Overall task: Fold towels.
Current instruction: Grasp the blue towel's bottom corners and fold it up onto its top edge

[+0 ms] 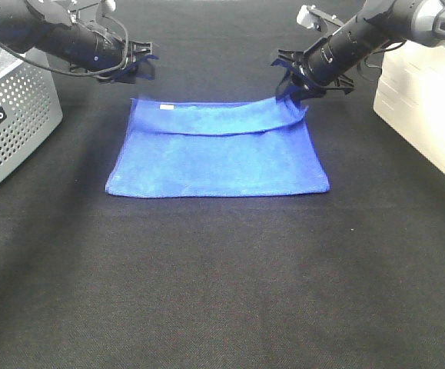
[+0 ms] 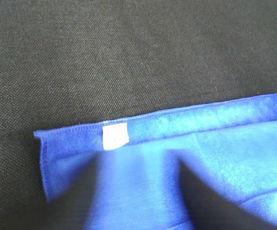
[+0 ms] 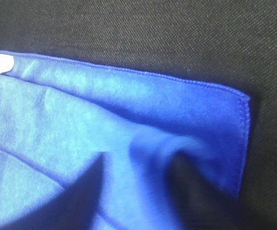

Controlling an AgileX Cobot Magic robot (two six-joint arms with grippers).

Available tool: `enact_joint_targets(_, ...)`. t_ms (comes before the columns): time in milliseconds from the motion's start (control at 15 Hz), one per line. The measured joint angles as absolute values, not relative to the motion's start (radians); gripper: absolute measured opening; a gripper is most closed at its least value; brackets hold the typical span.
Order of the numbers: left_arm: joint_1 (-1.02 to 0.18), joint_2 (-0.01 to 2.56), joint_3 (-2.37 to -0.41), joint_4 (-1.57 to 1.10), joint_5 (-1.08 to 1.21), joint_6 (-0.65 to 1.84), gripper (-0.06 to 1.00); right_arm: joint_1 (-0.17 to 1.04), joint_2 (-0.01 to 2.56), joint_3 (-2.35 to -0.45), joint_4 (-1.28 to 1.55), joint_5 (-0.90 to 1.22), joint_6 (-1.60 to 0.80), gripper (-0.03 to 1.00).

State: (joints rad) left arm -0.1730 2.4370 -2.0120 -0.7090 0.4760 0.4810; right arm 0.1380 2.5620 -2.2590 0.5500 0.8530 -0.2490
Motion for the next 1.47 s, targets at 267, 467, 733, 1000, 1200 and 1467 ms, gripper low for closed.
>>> enact_joint_targets(267,-0.173,2.421,-2.018,-0.651,0.572,0.451,0.69,0.138,2.520,-2.259,0.451,0.996,-0.245,0.78)
enact_joint_targets(467,-0.173,2.374,-2.018,-0.592,0.766,0.394,0.66,0.131,2.481,-2.267,0.416,1.122,-0.188,0.79)
enact_joint_targets(733,-0.173,2.369,-1.991,-0.494,0.880,0.218,0.58,0.129,2.478,-2.263,0.444,1.206,-0.191,0.79)
enact_joint_targets(1000,-0.173,2.252,-1.746,-0.445,0.846,0.135,0.55,0.126,2.374,-2.067,0.422,1.197,-0.200,0.79)
enact_joint_targets(1200,-0.173,2.067,-1.462,-0.405,0.653,0.081,0.55,0.061,2.218,-1.725,0.510,1.038,-0.260,0.79)
enact_joint_targets(1467,-0.173,2.048,-1.287,-0.407,0.545,0.050,0.58,0.024,2.162,-1.478,0.638,0.902,-0.435,0.79)
